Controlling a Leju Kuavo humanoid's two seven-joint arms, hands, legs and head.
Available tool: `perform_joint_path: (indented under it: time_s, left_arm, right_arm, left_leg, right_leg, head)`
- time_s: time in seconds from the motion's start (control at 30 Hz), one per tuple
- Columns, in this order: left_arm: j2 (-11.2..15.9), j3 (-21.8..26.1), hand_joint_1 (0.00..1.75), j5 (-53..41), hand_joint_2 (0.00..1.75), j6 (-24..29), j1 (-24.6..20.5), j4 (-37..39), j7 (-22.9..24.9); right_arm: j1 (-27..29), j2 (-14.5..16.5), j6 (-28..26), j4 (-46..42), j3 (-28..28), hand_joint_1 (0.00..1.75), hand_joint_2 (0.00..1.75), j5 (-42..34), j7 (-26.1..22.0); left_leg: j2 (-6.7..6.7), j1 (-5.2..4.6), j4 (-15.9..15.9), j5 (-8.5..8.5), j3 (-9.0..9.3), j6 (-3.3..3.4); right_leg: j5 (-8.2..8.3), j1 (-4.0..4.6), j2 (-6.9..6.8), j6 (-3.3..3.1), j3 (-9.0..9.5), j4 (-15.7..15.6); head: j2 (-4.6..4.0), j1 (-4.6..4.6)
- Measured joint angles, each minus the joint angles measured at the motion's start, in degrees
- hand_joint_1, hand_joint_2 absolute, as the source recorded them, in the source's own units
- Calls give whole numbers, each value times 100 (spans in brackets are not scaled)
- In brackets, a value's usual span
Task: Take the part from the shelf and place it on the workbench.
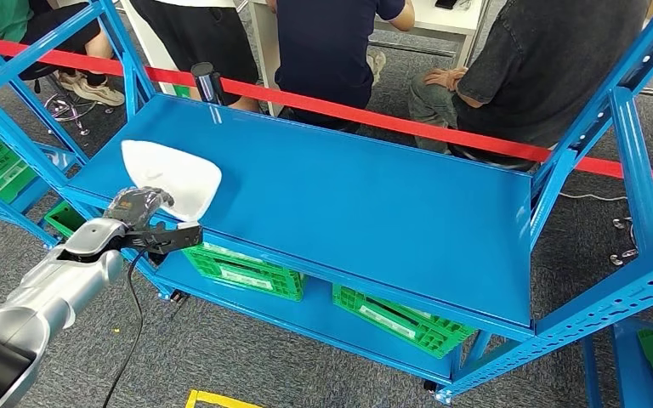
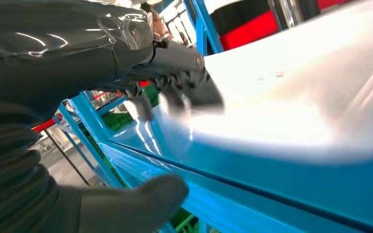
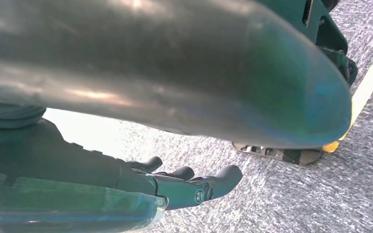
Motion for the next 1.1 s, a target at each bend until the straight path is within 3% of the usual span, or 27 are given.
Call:
perform_joint_path:
  time_s: [0.63, 0.7, 0.87, 1.1]
  left_arm:
    - [3, 2, 127, -51, 175, 204, 83, -49, -24]
    - [-2, 2, 134, -87, 175, 273, 87, -49, -31]
    - [-41, 2, 170, -164, 175, 481, 99, -49, -36]
    - [-108, 73, 175, -136, 175, 814, 157, -60, -111]
  right_arm:
    - [-1, 1, -6, 0, 54, 0, 0, -1, -21]
    - [-1, 1, -10, 0, 54, 0, 0, -3, -27]
    - [0, 1, -22, 0, 54, 0, 0, -34, -55]
    - [2, 3, -54, 0, 54, 0, 0, -105, -115]
  left_leg:
    - [0, 0, 0, 0, 1, 0]
    - [0, 0, 0, 0, 1, 0]
    - [0, 0, 0, 0, 0, 0]
    - [0, 0, 0, 0, 1, 0]
  right_leg:
    - [0, 0, 0, 0, 0, 0]
    - [0, 0, 0, 0, 0, 0]
    - [0, 0, 0, 0, 0, 0]
    - [0, 0, 0, 0, -1, 0]
  head:
    - [0, 0]
    - [0, 0]
    - [0, 0]
    - [0, 0]
